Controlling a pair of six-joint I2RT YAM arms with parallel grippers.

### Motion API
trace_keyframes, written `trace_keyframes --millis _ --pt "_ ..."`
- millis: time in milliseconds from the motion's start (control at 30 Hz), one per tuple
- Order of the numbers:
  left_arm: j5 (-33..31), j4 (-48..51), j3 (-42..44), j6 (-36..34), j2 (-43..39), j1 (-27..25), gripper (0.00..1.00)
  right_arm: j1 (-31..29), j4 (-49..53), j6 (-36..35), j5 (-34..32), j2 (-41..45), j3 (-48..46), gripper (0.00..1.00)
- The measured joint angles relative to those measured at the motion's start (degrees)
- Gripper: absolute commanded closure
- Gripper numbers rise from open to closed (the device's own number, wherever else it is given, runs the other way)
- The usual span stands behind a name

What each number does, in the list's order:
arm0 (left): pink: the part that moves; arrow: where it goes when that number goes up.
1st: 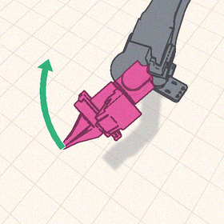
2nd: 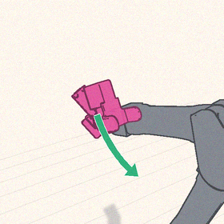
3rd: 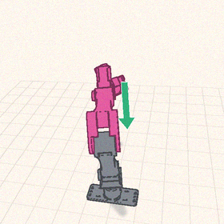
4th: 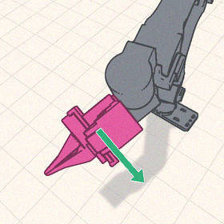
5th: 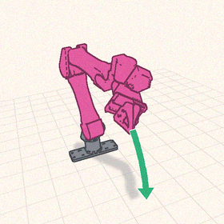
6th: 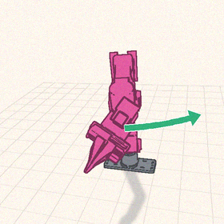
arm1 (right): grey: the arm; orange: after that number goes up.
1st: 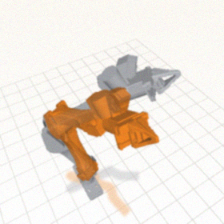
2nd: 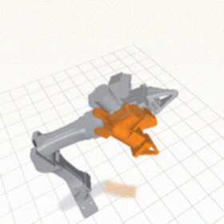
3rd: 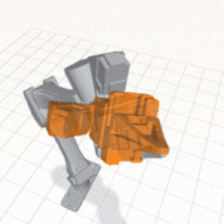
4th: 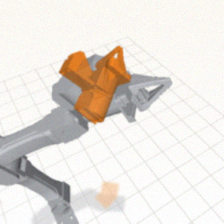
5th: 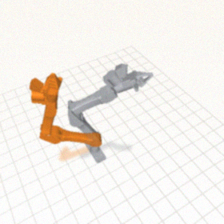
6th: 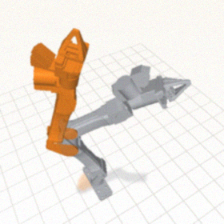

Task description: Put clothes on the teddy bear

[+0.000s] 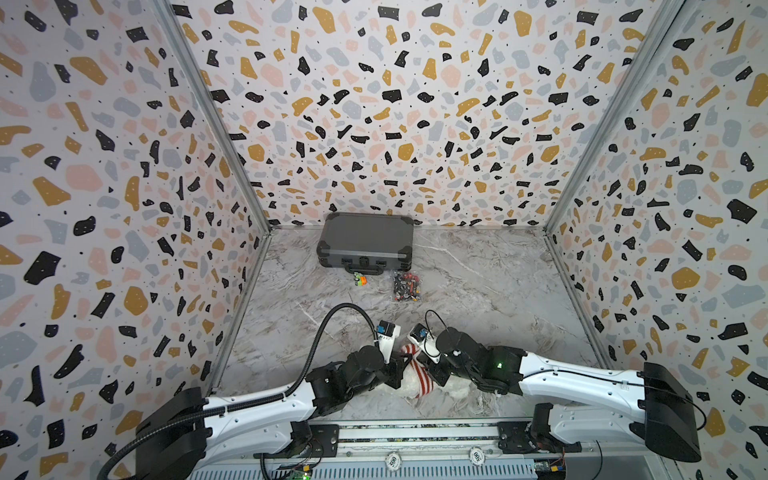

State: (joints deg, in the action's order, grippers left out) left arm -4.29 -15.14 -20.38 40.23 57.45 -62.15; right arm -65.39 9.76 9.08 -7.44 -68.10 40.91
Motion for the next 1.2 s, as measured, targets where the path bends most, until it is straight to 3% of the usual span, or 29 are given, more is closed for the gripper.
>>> trace_keyframes --millis 333,433,500,633,833,1200 --pt "0.7 -1.5 0.0 -1.0 1.5 -0.3 0.99 1.4 -2.9 -0.1 -0.2 -2.0 -0.4 0.76" --pt "0.8 0.2 0.1 -1.0 -1.0 -0.3 0.76 1.6 -4.1 -0.3 0.4 -2.5 -0.6 0.76" --pt "1.3 1.3 0.6 -0.4 -4.9 0.5 0.71 1.7 -4.7 -0.4 0.4 -2.7 -0.7 0.76" --pt "4.3 2.2 1.4 0.9 -10.6 6.0 0.77 1.8 -6.0 -0.5 0.7 -2.7 -1.5 0.77" --pt "6.2 5.6 2.6 1.7 -11.0 13.0 0.79 1.9 -6.9 -0.6 1.4 -2.6 -2.0 0.77" --pt "10.9 6.6 -1.1 -1.8 4.1 13.0 0.97 1.4 -7.3 -1.5 2.1 -1.8 -2.9 0.77"
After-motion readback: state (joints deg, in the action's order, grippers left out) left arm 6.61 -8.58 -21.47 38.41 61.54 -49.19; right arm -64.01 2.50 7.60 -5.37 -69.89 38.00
